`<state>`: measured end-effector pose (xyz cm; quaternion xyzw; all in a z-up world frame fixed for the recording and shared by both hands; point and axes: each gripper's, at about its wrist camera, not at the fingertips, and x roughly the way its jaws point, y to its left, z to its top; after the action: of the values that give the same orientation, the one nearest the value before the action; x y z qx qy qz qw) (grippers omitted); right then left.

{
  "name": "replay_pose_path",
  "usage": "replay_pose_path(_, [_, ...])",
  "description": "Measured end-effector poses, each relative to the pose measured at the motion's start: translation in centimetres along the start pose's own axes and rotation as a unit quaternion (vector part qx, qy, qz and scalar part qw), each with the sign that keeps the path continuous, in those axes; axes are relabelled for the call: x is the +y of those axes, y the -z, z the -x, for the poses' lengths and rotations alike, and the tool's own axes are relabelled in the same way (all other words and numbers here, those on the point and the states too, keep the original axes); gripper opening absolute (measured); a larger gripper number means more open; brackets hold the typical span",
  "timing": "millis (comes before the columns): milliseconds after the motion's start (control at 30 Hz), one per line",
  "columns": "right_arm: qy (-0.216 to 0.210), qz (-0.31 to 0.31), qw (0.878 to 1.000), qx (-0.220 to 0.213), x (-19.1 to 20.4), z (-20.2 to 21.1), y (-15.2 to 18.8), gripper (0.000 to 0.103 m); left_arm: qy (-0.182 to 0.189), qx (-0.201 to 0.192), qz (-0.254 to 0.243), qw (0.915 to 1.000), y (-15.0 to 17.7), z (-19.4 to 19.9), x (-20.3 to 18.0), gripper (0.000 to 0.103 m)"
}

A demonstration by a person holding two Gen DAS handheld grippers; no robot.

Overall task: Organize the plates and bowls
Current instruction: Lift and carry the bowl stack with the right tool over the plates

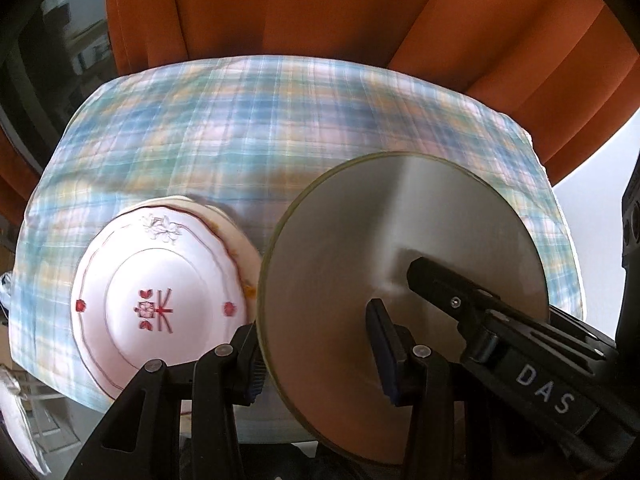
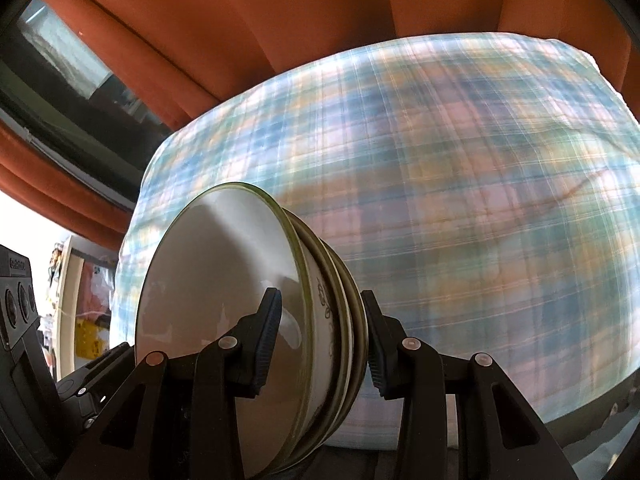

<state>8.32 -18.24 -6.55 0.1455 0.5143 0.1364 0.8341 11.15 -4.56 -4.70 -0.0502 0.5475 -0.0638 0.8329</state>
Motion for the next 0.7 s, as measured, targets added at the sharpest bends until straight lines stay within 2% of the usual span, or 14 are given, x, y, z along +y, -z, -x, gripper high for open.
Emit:
replay_pose_path(400, [0.017, -0.012, 1.000, -0.014, 4.8, -0.6, 1.2, 0.043, 0.022, -0.004, -0.013, 0.9997, 0.1, 1.6, 4.8, 0.044])
replay_pose_path(700, [0.013, 0.008, 1.000, -0.014, 9.4, -1.9, 1.9, 0.043, 0.017, -0.013, 0.003, 0.9998, 0.6, 3.1, 9.6, 0.044])
